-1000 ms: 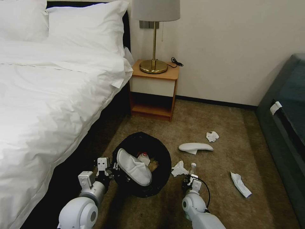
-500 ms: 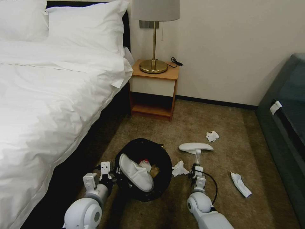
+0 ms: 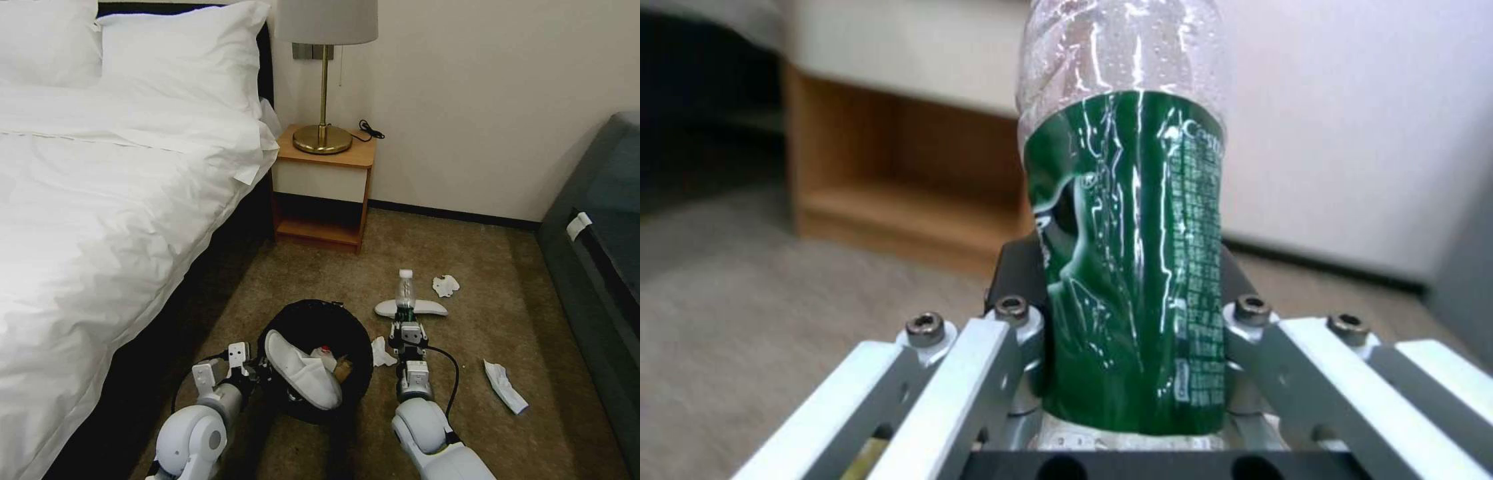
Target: Pick up the trash bin, then pick up the garbage on the floor and place it into the trash bin.
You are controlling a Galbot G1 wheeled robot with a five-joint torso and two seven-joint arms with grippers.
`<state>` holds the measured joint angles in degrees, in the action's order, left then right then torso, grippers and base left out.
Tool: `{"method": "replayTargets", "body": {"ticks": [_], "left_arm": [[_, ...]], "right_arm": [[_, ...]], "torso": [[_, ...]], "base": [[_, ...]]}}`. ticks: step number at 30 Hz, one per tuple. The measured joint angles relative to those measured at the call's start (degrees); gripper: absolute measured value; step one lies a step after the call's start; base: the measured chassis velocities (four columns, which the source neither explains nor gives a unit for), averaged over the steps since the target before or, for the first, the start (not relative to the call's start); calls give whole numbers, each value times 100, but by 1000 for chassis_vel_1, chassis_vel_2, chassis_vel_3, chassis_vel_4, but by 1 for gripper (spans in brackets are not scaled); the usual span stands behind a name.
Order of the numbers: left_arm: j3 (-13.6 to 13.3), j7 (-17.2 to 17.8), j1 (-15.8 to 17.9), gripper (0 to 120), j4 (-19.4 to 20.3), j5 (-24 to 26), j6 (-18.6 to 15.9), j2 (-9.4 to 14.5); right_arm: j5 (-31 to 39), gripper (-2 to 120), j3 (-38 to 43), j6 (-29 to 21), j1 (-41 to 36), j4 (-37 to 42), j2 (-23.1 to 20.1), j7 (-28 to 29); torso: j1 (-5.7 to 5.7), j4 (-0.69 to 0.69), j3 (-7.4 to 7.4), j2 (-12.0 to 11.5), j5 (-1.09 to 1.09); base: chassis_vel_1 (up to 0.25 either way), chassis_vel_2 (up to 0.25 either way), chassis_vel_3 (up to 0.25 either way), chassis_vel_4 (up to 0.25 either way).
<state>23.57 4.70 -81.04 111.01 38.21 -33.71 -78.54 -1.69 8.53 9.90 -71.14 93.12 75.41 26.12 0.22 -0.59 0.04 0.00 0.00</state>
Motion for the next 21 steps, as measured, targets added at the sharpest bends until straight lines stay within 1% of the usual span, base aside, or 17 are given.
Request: {"method": "replayTargets", "body": {"ticks": [4, 5, 8, 17, 19, 21], "left_arm": [[-27, -132, 43, 2, -102, 177, 4, 13], [-27, -132, 43, 2, -102, 177, 4, 13], [-53, -185, 109, 2, -164, 239, -13, 22], [-122, -266, 125, 0, -237, 177, -35, 17], [-142, -291, 137, 0, -327, 81, -29, -53], [-147, -296, 142, 0, -355, 52, -22, -72]], "right_arm": [[-340, 22, -130, 131, -110, 395, -44, -144], [-340, 22, -130, 131, -110, 395, -44, -144], [-469, 22, -267, 117, -258, 778, -96, -210], [-683, 22, -473, 25, -435, 1197, -224, -364], [-795, 22, -624, -50, -571, 1356, -243, -383], [-858, 22, -658, -53, -618, 1368, -222, -386]], "torso": [[0, 1, 0, 0, 0], [0, 1, 0, 0, 0], [0, 0, 0, 0, 0], [0, 1, 0, 0, -1], [0, 0, 0, 0, -1], [0, 0, -1, 0, -1]], "base": [[0, 0, 0, 0], [0, 0, 0, 0], [0, 0, 0, 0], [0, 0, 0, 0], [0, 0, 0, 0], [0, 0, 0, 0]]}}
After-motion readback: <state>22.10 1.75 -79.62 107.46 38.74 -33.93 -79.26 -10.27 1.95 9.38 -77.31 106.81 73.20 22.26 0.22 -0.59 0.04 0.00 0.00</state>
